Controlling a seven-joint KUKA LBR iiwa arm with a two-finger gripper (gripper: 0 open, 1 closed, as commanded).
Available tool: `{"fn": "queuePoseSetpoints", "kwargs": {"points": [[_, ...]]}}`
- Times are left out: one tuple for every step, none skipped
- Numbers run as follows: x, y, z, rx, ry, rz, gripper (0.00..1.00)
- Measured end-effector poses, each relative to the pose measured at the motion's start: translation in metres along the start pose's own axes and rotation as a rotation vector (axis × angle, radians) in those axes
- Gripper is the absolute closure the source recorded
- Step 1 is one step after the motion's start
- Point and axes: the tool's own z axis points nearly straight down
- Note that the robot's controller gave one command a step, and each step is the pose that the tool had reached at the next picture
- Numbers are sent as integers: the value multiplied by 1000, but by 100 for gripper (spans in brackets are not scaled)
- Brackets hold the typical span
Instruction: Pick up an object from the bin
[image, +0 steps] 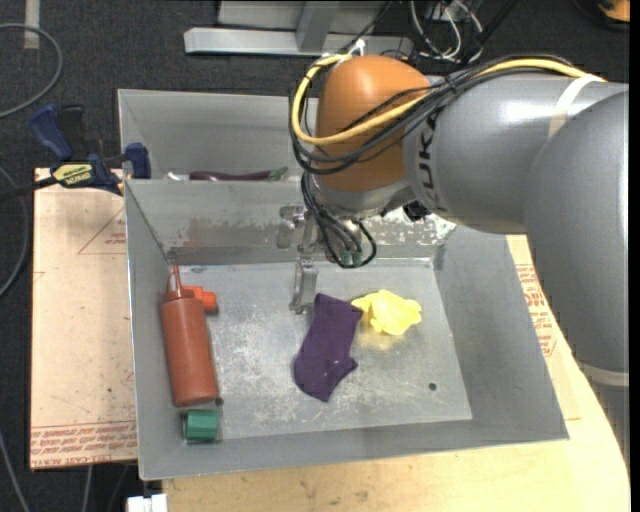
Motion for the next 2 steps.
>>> {"fn": "queuePoseSetpoints", "kwargs": {"points": [[-1,0,-5,-1,-8,2,0],[21,-30,25,-4,-10,20,0]]}}
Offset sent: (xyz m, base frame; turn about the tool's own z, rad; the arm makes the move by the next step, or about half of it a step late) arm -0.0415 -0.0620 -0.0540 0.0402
